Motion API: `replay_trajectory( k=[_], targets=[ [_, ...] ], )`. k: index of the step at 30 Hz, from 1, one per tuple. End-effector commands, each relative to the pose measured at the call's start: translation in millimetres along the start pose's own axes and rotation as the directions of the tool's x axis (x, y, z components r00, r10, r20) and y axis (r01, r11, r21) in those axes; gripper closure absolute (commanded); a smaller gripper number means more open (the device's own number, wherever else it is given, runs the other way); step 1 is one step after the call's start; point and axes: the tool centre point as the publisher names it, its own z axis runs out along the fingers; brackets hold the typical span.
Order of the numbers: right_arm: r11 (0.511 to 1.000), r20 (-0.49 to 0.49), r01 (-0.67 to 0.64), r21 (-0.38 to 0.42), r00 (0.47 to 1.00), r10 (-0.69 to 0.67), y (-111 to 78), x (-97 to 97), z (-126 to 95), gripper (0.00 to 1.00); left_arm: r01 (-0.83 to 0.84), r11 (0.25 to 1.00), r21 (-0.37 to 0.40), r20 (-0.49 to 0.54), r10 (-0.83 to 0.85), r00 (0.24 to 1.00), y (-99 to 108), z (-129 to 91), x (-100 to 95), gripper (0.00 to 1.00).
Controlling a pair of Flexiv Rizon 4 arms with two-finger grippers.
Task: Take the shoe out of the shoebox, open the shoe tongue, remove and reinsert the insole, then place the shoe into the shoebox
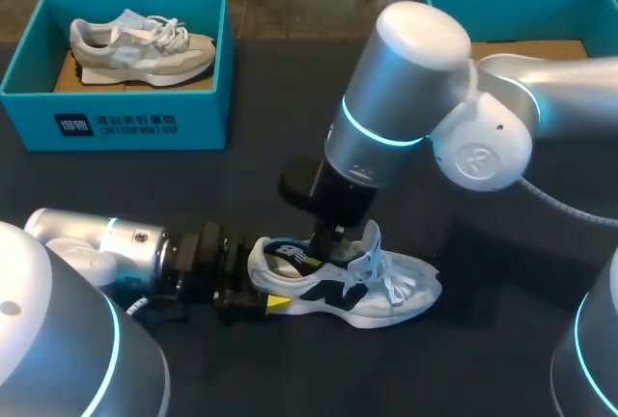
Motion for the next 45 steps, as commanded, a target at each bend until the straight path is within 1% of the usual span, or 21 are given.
replay_trajectory(
  k=[1, 4, 5, 6, 9, 12, 18, 19, 20, 21, 23, 25, 27, 28, 33, 37, 42, 45],
  targets=[
    [1.0, -0.009, -0.005, 0.015, 1.0, 0.005, 6.1, -1.1, 8.4, 0.79, 0.0, 1.0, 0.0, 0.001, 0.0, 1.0, 2.8, 1.8, -1.9, 1.0],
    [1.0, -0.025, -0.013, 0.019, 1.0, 0.014, 2.7, -1.8, 13.5, 0.84, 0.0, 1.0, 0.0, 0.001, 0.0, 1.0, 2.8, 1.8, -1.9, 1.0],
    [1.0, -0.029, -0.017, 0.021, 0.999, 0.018, 1.4, -1.7, 14.9, 0.95, 0.0, 1.0, 0.0, 0.001, 0.0, 1.0, 2.8, 1.8, -1.9, 1.0],
    [1.0, -0.035, -0.018, 0.021, 0.999, 0.019, -0.2, -1.5, 16.0, 1.0, 0.0, 1.0, 0.0, 0.001, 0.0, 1.0, 2.8, 1.8, -1.9, 1.0],
    [1.0, -0.046, -0.004, 0.012, 0.999, 0.004, -3.0, 0.0, 16.1, 1.0, 0.0, 1.0, 0.0, 0.001, 0.0, 1.0, 2.8, 1.8, -1.9, 1.0],
    [0.999, -0.037, 0.035, 0.028, 0.999, -0.034, -1.5, 6.7, 8.8, 1.0, 0.0, 1.0, 0.0, 0.001, 0.0, 1.0, 2.8, 1.8, -1.9, 1.0],
    [0.988, -0.046, 0.155, -0.007, 0.987, -0.155, -2.6, 13.2, -4.7, 1.0, 0.0, 1.0, 0.0, 0.001, 0.0, 1.0, 2.8, 1.8, -1.9, 1.0],
    [0.988, -0.046, 0.155, -0.007, 0.987, -0.155, -2.6, 13.2, -4.7, 1.0, 0.0, 1.0, 0.0, 0.001, 0.0, 1.0, 2.8, 1.8, -1.9, 1.0],
    [0.982, -0.054, 0.188, 0.004, 0.981, -0.188, -2.3, 14.0, -8.3, 1.0, 0.0, 1.0, 0.0, 0.001, 0.0, 1.0, 2.8, 1.8, -1.9, 1.0],
    [0.977, -0.056, 0.212, -0.007, 0.976, -0.212, -1.3, 14.2, -10.0, 1.0, 0.0, 1.0, 0.0, 0.001, 0.0, 1.0, 2.8, 1.8, -1.9, 1.0],
    [0.964, -0.066, 0.266, -0.011, 0.962, -0.266, 2.5, 13.8, -13.4, 1.0, 0.0, 1.0, 0.0, 0.001, 0.0, 1.0, 2.8, 1.8, -1.9, 1.0],
    [0.96, -0.075, 0.28, -0.005, 0.957, -0.28, 4.9, 12.9, -14.9, 1.0, 0.0, 1.0, 0.0, 0.001, 0.0, 1.0, 2.8, 1.8, -1.9, 1.0],
    [0.942, -0.092, 0.337, -0.01, 0.937, -0.336, 9.3, 11.6, -16.1, 1.0, 0.0, 1.0, 0.0, 0.001, 0.0, 1.0, 2.8, 1.8, -1.9, 1.0],
    [0.939, -0.1, 0.343, 0.002, 0.935, -0.341, 10.2, 10.9, -16.2, 1.0, 0.0, 1.0, 0.0, 0.001, 0.0, 1.0, 2.8, 1.8, -1.9, 1.0],
    [0.91, -0.116, 0.414, -0.008, 0.904, -0.412, 15.9, 10.9, -17.6, 1.0, 0.0, 1.0, 0.0, 0.001, 0.0, 1.0, 2.8, 1.8, -1.9, 1.0],
    [0.899, -0.128, 0.438, 0.014, 0.892, -0.433, 23.3, 13.3, -18.6, 1.0, 0.0, 1.0, 0.0, 0.001, 0.0, 1.0, 2.8, 1.8, -1.9, 1.0],
    [0.869, -0.166, 0.494, 0.021, 0.859, -0.485, 41.3, 15.9, -10.4, 1.0, 0.0, 1.0, 0.0, 0.001, 0.0, 1.0, 2.8, 1.8, -1.9, 1.0],
    [0.858, -0.184, 0.513, 0.02, 0.845, -0.502, 48.1, 16.4, -4.3, 1.0, 0.0, 1.0, 0.0, 0.001, 0.0, 1.0, 2.8, 1.8, -1.9, 1.0]
  ],
)
